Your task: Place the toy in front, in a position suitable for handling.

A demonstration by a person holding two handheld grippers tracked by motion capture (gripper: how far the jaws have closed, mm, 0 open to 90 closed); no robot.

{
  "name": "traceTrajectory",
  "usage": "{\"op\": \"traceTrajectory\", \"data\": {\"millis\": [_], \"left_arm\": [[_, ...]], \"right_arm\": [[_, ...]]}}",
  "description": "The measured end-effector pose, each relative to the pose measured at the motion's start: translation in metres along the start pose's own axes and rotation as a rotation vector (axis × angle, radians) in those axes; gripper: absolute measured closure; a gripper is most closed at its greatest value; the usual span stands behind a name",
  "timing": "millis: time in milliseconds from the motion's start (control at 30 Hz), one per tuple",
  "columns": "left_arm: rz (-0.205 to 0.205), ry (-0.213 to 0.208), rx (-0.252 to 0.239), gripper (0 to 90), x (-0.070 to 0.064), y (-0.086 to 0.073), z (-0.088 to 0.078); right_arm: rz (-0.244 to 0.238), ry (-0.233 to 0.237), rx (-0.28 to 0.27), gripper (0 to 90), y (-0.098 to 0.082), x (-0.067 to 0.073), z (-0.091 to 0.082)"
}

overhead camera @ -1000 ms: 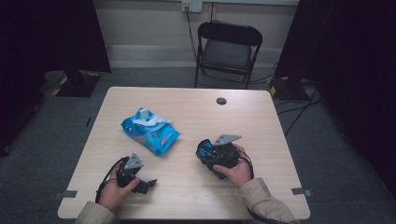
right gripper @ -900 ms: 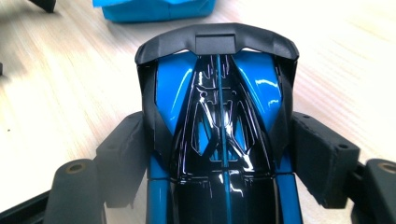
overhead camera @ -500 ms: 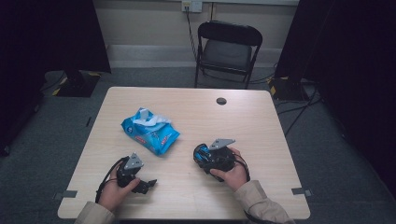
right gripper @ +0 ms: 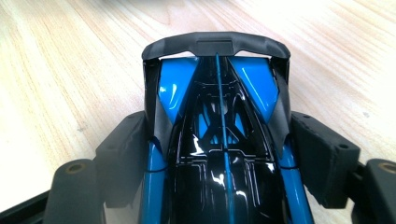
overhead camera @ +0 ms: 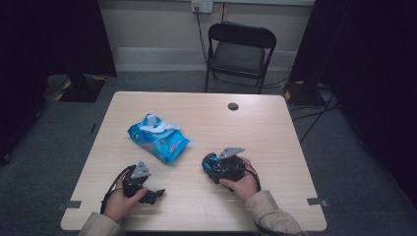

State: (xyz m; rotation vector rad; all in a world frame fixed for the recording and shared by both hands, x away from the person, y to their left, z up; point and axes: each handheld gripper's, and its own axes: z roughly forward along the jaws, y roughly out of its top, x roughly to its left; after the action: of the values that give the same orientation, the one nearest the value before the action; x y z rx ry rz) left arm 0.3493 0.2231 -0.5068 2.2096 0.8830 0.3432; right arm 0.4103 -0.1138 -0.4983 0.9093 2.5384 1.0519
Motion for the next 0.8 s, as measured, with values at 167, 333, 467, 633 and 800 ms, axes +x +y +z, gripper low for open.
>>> {"op": "traceTrajectory", "data": {"millis": [167,333,467,633,800], "left_arm": [[0.000,0.000,0.000,0.0,0.0000,0.0000,0.0000],[0.000,0.001,0.000,0.0,0.0000,0.0000,0.0001],[0.000,0.000,0.000,0.0,0.0000,0.0000,0.0000],[0.000,0.000,-0.001,0.0,0.0000,0.0000,0.0001],[0.000,0.001,-0.001,0.0,0.0000,0.0000,0.0001]], "right_arm": [[-0.003,0.001,-0.002,25.2,0.0011,-0.0002,0.0016],[-0.012,-0.002,-0.002,25.2,0.0015,0.0004,0.0024],[-0.017,-0.001,-0.002,25.1,0.0015,0.0002,0.0025],[-0.017,0.003,-0.001,25.1,0.0019,-0.0001,0.0027],[-0.018,0.008,-0.006,24.9,0.0016,-0.0007,0.0027]]}}
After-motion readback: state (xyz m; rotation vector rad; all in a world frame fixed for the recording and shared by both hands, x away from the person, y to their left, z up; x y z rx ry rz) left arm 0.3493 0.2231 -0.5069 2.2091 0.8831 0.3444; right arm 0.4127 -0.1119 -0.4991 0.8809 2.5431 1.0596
